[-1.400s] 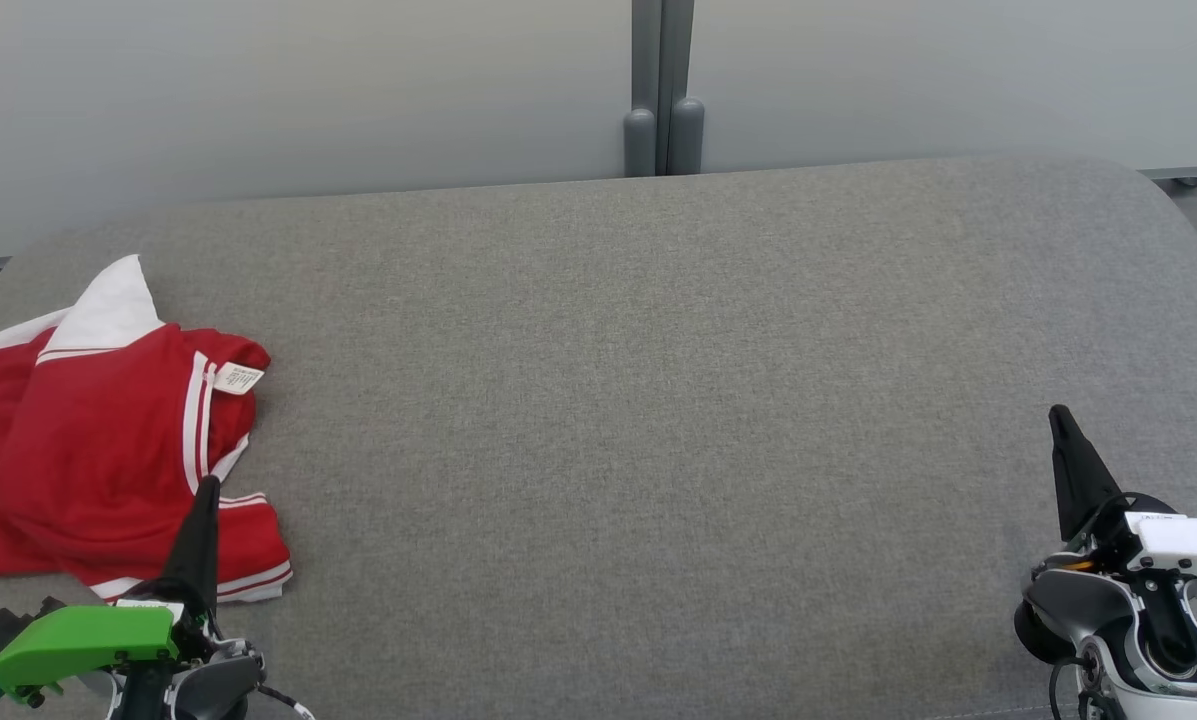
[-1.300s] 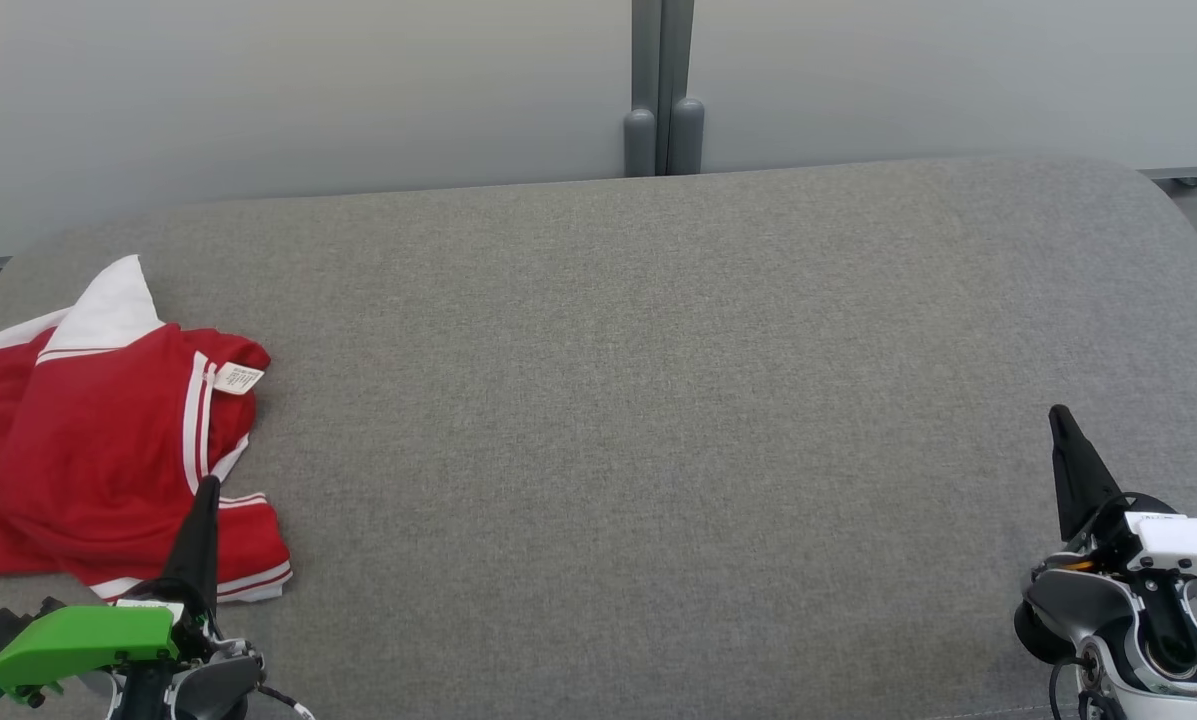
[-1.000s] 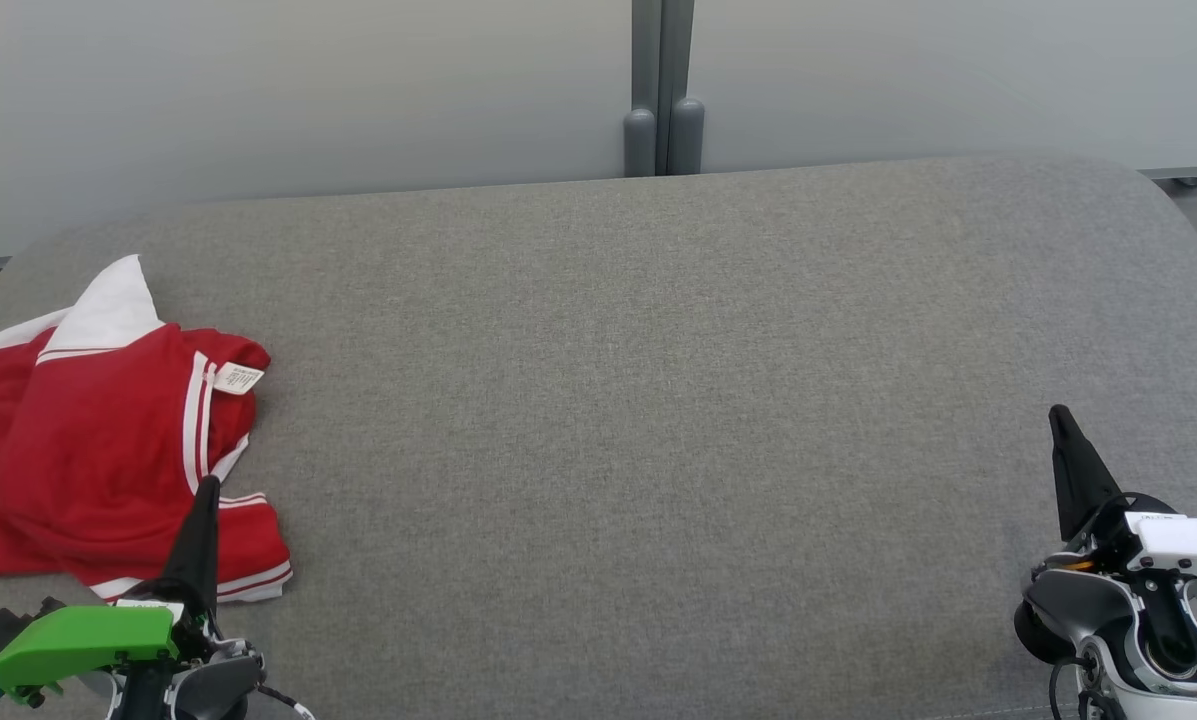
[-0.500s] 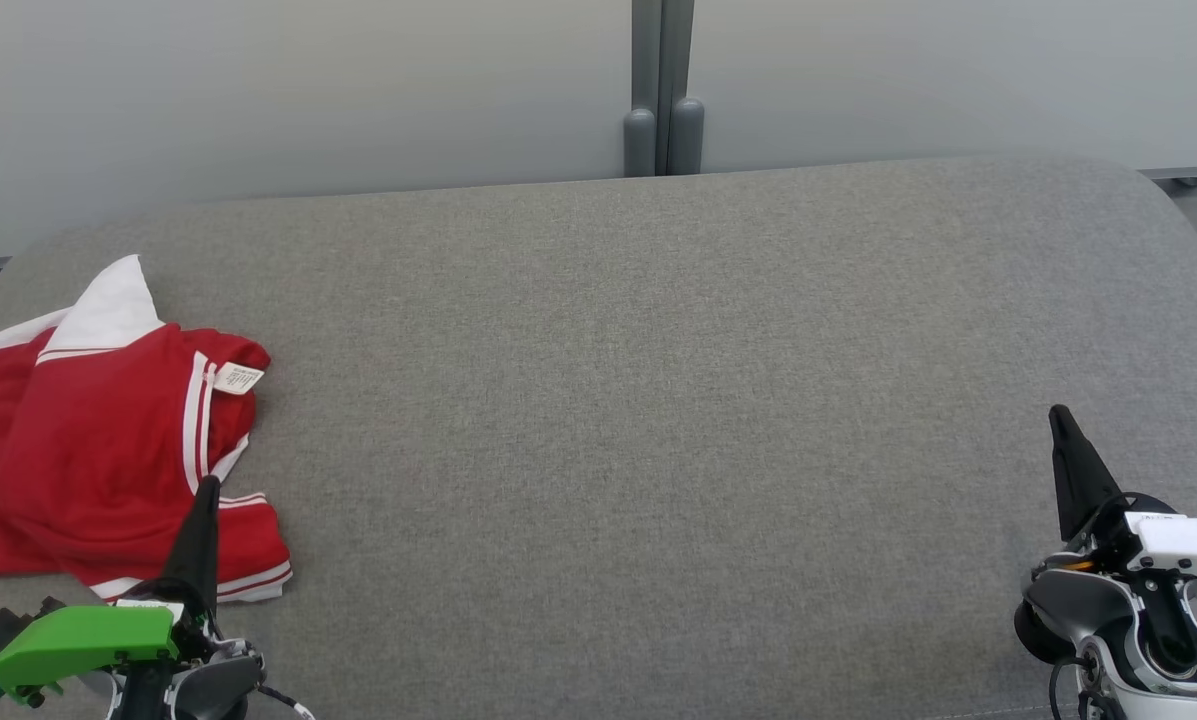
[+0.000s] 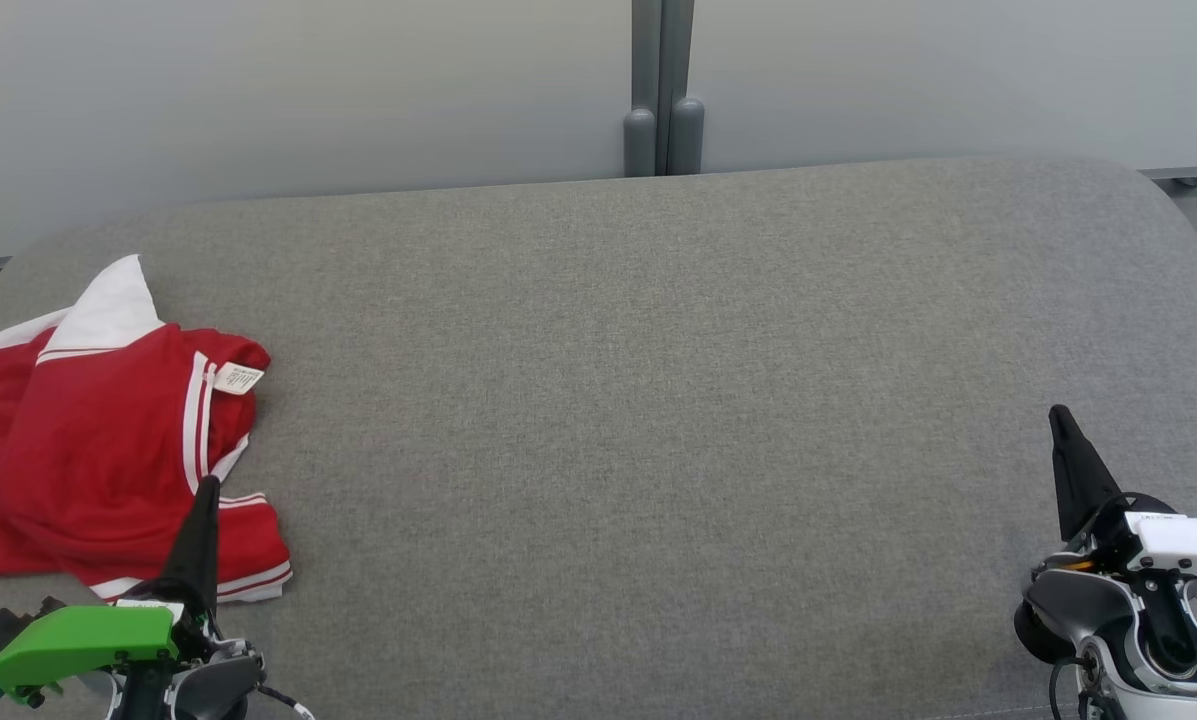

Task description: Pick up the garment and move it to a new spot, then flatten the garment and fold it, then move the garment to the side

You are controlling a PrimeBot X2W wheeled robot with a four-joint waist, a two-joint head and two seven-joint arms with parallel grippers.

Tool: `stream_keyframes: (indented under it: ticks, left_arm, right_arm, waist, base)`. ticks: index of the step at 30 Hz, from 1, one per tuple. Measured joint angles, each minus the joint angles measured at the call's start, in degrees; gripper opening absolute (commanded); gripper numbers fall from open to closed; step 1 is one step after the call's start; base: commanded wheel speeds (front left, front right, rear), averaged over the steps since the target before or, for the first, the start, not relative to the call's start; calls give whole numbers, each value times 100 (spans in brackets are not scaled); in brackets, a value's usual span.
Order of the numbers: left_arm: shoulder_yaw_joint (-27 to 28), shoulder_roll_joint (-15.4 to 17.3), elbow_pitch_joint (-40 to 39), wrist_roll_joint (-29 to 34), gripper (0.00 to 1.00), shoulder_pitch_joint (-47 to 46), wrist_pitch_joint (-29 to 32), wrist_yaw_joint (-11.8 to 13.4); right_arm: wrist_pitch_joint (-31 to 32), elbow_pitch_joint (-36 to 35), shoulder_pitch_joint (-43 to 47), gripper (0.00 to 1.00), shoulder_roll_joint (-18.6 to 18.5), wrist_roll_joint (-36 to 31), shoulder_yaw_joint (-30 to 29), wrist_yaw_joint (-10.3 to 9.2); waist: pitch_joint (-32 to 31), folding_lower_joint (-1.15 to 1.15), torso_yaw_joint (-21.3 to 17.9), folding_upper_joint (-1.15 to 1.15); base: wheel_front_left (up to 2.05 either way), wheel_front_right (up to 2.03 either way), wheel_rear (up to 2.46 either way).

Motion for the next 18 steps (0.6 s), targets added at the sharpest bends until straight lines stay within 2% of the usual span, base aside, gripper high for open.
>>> stream_keyframes:
  ticks: [18]
  left_arm:
    - [0,0,0,0,0,0,0,-1]
  right_arm:
    - [0,0,0,0,0,0,0,0]
  waist:
    - [0,0,0,0]
  base:
    - [0,0,0]
